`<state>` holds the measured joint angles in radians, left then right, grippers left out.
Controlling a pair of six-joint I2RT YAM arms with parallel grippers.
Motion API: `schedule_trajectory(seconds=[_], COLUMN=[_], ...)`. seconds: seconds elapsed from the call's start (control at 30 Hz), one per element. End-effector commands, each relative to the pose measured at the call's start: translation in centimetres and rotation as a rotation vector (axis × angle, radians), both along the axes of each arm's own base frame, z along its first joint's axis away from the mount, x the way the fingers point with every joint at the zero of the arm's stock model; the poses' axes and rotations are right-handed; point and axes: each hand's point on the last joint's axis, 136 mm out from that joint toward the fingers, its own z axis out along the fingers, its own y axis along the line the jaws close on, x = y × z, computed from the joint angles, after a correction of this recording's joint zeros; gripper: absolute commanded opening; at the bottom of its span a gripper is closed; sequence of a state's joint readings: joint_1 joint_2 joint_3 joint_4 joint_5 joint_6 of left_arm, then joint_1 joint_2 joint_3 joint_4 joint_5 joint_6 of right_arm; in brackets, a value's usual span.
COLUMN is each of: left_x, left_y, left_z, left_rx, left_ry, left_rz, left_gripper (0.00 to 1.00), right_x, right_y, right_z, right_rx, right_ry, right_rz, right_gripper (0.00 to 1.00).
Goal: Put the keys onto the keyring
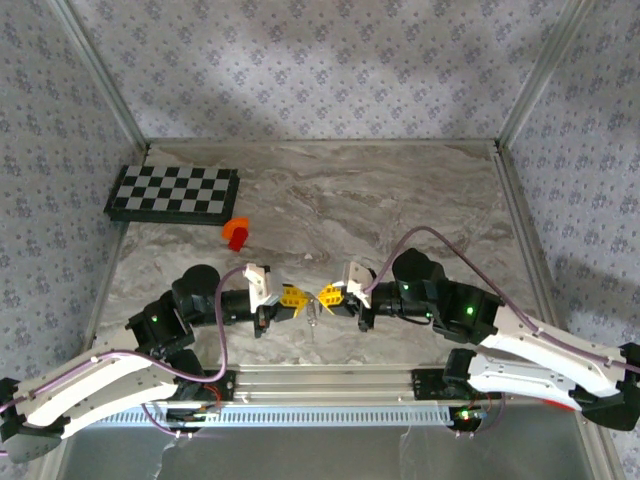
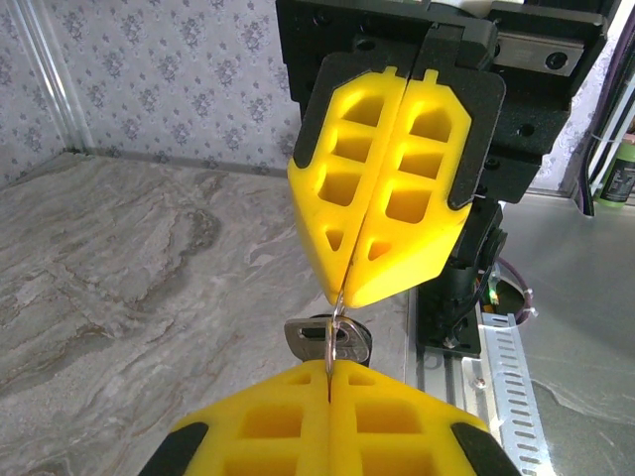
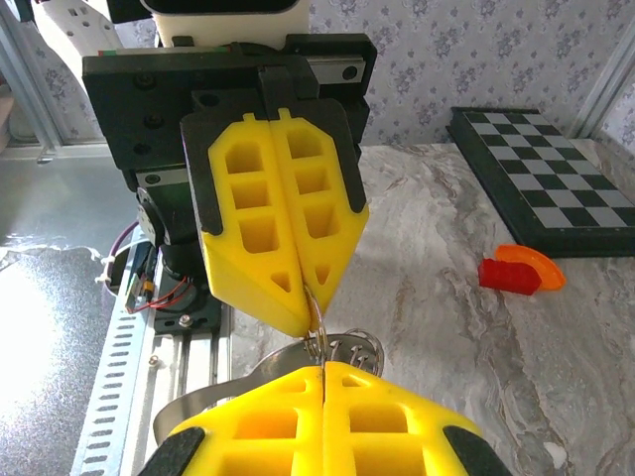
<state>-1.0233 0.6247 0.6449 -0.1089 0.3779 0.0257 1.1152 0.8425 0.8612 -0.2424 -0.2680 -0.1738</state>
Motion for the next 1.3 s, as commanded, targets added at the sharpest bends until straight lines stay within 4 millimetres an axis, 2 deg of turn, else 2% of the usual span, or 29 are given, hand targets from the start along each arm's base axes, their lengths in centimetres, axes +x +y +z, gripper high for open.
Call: schedule_trajectory(seconds=[0.0, 0.7, 0.9, 1.03, 1.27], left_x=[-0.2, -0.1, 0.3, 0.6, 0.5], left_y=[0.0, -0.2, -0.2, -0.2, -0.2], left_z=[2.0, 1.9, 1.3, 0.8, 1.1], left_rx=[-0.056, -0.047, -0.016, 0.025, 0.031], left_ry=[-0.053, -0.052, -0.050, -0.048, -0.050], left_rz=[-0.012, -0.010, 0.005, 0.020, 0.016], left_gripper=[0.00, 0.00, 0.00, 0.00, 0.00], right_x=[0.1, -0.2, -0.3, -0.4, -0.4], right_y=[0.2, 0.8, 0.8, 0.9, 1.1], right_z=[1.5, 1.7, 1.8, 1.5, 1.1], right_rx=[0.036, 0.053, 0.053, 0.039, 0.028], right_ry=[-0.033, -0.020, -0.020, -0.019, -0.015], right_rz=[-0.002, 0.022, 0.027, 0.029, 0.031], right_gripper=[0.00, 0.00, 0.00, 0.00, 0.00])
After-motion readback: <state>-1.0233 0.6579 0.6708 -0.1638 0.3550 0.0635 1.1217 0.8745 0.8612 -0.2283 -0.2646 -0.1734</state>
